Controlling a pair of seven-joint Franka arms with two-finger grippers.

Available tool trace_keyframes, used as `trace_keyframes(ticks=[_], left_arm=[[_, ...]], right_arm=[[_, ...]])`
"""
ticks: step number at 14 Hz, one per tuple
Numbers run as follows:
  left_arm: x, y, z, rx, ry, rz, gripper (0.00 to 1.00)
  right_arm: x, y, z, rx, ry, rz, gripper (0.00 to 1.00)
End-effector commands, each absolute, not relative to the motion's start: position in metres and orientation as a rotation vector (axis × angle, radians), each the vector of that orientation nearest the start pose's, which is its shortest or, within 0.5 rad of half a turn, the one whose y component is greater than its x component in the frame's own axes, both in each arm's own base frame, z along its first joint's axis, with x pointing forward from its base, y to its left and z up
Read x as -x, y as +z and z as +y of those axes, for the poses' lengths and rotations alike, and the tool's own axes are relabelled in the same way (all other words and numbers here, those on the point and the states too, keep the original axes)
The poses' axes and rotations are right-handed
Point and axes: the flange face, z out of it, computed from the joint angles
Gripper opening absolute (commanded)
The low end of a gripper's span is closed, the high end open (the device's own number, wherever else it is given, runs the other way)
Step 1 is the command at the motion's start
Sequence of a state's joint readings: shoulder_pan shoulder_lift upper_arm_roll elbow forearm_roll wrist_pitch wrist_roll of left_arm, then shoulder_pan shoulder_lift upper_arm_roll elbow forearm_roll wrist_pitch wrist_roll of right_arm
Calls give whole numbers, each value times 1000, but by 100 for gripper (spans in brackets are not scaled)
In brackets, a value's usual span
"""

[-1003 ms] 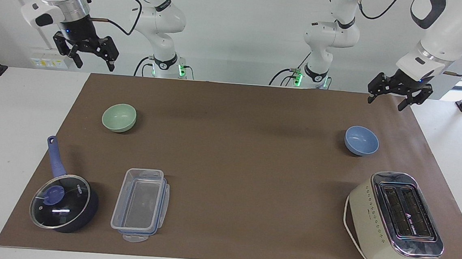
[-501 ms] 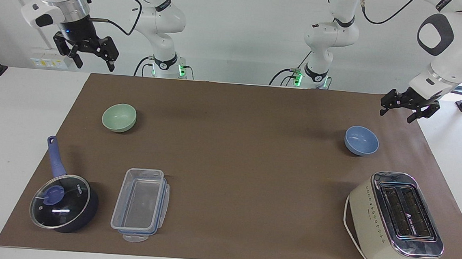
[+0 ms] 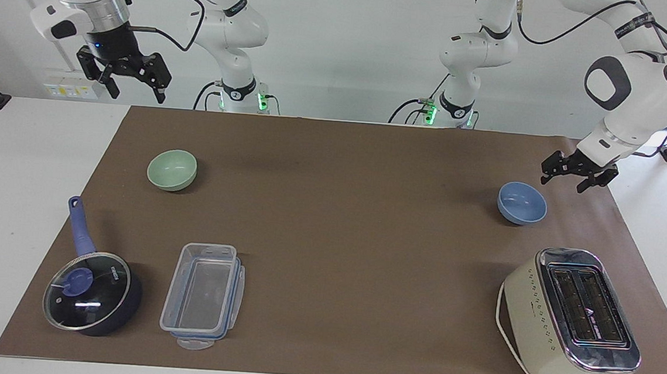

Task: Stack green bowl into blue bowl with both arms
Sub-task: 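Reach the left gripper to the rim of the blue bowl and grasp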

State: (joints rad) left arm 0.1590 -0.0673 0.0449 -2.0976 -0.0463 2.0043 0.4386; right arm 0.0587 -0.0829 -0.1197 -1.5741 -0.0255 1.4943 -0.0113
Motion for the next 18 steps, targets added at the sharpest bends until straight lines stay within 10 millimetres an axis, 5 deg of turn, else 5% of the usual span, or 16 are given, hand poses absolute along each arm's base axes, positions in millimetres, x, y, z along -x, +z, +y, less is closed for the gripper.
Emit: trace_keyframes(ticks=[1,5,8,14,16,18], left_arm=[[-510,404,131,3187,13,269,100],[-504,376,134,3185,10,251,98],[-506,361,130,3175,-21,254,69],[-486,327,120,3163,-59,253,54],[-485,326,118,3163,-60,256,0],[-486,327,120,3163,-62,251,0]], right_arm=[[-513,661,-42,3170,-30,47,100],[-513,661,-42,3170,-30,47,100],[-513,661,-42,3170,-30,47,100],[-510,659,-43,3169,-28,46,100],[-510,658,-43,3169,-23,46,100],[-510,658,-43,3169,-25,46,100]])
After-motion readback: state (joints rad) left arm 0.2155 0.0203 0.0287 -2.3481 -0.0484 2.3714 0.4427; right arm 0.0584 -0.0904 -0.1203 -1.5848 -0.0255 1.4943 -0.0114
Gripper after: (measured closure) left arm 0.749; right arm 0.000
